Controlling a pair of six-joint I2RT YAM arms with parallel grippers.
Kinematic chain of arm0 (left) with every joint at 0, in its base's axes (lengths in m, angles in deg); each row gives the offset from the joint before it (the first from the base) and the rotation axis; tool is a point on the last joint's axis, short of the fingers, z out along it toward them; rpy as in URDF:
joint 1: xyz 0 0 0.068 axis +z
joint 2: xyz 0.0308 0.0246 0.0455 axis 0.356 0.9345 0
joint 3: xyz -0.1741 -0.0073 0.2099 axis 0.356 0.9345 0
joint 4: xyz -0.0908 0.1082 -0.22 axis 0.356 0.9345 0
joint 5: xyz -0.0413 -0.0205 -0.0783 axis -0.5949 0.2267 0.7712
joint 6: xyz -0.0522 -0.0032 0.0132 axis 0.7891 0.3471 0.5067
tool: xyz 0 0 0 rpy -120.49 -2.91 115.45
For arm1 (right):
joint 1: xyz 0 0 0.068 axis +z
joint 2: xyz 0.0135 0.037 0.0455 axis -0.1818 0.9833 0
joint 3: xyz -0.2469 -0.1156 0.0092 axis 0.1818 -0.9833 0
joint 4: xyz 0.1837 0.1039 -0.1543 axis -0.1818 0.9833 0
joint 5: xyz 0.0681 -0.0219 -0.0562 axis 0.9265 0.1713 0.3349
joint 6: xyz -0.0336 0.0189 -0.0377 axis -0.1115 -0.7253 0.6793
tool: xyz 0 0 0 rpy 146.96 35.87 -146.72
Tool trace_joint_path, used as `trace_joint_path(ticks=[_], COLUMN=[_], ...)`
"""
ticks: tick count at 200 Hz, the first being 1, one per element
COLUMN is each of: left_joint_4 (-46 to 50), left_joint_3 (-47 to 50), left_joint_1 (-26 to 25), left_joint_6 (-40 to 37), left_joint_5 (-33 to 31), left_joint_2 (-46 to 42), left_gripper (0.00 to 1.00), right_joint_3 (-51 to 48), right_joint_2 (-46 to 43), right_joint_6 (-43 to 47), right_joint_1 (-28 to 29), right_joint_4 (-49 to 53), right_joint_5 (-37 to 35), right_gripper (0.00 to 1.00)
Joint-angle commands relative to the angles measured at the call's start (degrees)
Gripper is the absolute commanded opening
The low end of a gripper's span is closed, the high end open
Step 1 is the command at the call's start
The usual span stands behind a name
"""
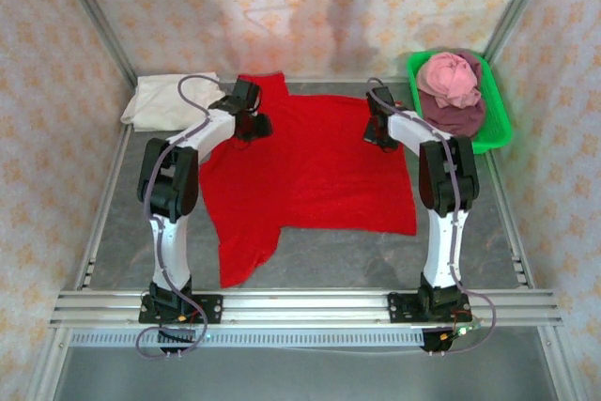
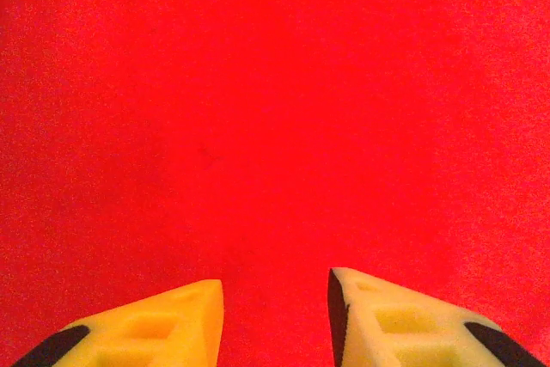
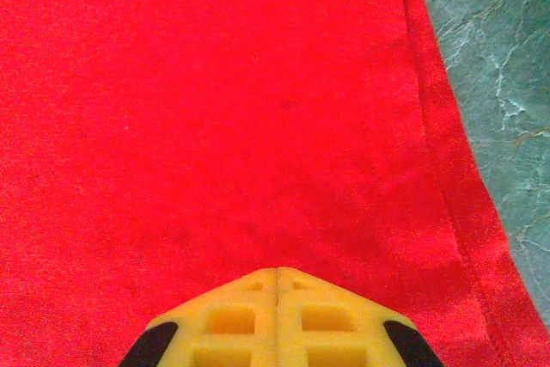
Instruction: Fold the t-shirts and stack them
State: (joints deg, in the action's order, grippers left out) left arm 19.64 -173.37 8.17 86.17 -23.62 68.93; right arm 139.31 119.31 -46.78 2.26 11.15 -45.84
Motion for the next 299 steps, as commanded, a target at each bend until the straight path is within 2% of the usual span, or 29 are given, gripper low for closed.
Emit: trace_joint_path(ticks=[1, 28, 61, 116, 155, 178, 211, 229, 260, 275, 299], left_joint_4=[0.1, 0.6, 2.4, 7.0, 14.2, 15.8, 11.8, 6.2, -0.2, 2.0, 15.3], left_joint_3=[-1.9, -7.0, -14.4, -29.7, -44.3, -44.7, -28.9, -11.9, 20.2, 31.3, 40.1], left_joint_1=[1.2, 1.3, 1.3, 2.5, 3.3, 3.1, 1.0, -0.7, -2.0, -2.9, -4.1], left_joint_6=[0.4, 1.3, 3.5, 4.2, 0.7, -0.2, -1.1, -0.4, 5.6, 6.8, 7.6], left_joint_5=[-2.7, -1.7, 0.3, 0.4, -1.3, -1.6, -1.5, -3.1, -4.6, -4.7, -4.6], left_joint_2=[3.5, 8.5, 15.2, 24.2, 29.2, 26.1, 10.5, -2.6, -26.3, -35.0, -44.2], left_gripper=[0.36, 0.35, 0.34, 0.34, 0.34, 0.36, 0.47, 0.50, 0.59, 0.61, 0.61], right_joint_3=[2.0, 4.9, 11.0, 25.6, 25.9, 22.1, 8.4, -2.0, -22.5, -33.0, -45.0], right_joint_2=[3.3, 6.9, 11.9, 20.7, 17.7, 11.9, -2.5, -11.2, -25.6, -31.6, -39.5], right_joint_6=[-1.1, -3.6, -4.2, -5.3, -6.4, -6.1, -3.2, -1.9, 0.8, 3.7, 7.4], right_joint_1=[-0.1, -1.9, -3.2, -4.4, -4.2, -3.6, -1.5, -0.7, 0.0, 0.2, 1.5], right_joint_4=[0.2, 0.4, 2.4, 7.5, 7.6, 6.7, -0.1, -5.3, -15.4, -21.7, -30.8], right_joint_5=[-2.2, 0.6, 0.7, 3.7, 6.5, 8.8, 9.2, 9.5, 8.7, 10.7, 12.2], right_gripper=[0.00, 0.00, 0.00, 0.00, 0.00, 0.03, 0.20, 0.27, 0.33, 0.38, 0.50])
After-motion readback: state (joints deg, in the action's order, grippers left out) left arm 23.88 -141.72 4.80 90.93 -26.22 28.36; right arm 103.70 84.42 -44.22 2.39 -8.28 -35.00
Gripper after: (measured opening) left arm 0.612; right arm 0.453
